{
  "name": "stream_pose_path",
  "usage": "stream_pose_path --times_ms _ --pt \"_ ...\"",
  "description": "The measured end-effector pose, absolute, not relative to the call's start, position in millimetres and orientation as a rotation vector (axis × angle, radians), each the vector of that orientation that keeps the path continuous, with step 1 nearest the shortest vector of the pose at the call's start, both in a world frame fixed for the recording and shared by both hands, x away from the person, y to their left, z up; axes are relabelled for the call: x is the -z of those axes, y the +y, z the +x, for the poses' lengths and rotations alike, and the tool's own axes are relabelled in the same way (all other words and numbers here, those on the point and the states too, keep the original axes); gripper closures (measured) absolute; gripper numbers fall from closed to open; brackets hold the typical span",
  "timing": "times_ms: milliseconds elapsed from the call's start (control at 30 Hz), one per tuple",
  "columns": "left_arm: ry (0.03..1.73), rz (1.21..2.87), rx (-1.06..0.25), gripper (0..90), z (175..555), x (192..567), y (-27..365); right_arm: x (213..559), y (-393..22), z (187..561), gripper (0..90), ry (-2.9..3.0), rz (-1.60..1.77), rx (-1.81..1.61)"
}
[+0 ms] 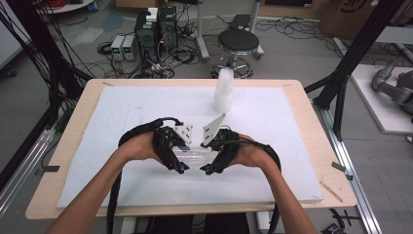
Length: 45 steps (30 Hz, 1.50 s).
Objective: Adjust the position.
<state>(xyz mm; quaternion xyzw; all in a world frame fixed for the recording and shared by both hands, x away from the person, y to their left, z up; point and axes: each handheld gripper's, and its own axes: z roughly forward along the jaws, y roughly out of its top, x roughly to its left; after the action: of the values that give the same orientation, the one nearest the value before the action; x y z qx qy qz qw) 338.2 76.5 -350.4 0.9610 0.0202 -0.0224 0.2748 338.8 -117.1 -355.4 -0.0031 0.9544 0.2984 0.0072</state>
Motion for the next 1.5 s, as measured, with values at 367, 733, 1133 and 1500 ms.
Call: stream_pose_path --times_ms 367,733,1133,1500 --pt "0.047 2.561 0.068 32.9 338.0 353.3 77.3 351.4 -117.6 339.0 43.0 2.990 -0.044 -0.956" --pt "0.086 2.486 0.077 6.7 338.7 352.8 82.9 351.2 -119.8 340.7 43.2 2.990 -0.029 -0.954" --pt "0.107 2.129 -0.046 6.7 332.9 352.0 115.6 358.2 -142.3 340.6 43.3 2.923 0.070 -1.149" --pt "0.171 1.850 -0.091 6.7 326.5 372.4 138.8 376.9 -170.2 338.6 43.2 2.760 0.193 -1.518"
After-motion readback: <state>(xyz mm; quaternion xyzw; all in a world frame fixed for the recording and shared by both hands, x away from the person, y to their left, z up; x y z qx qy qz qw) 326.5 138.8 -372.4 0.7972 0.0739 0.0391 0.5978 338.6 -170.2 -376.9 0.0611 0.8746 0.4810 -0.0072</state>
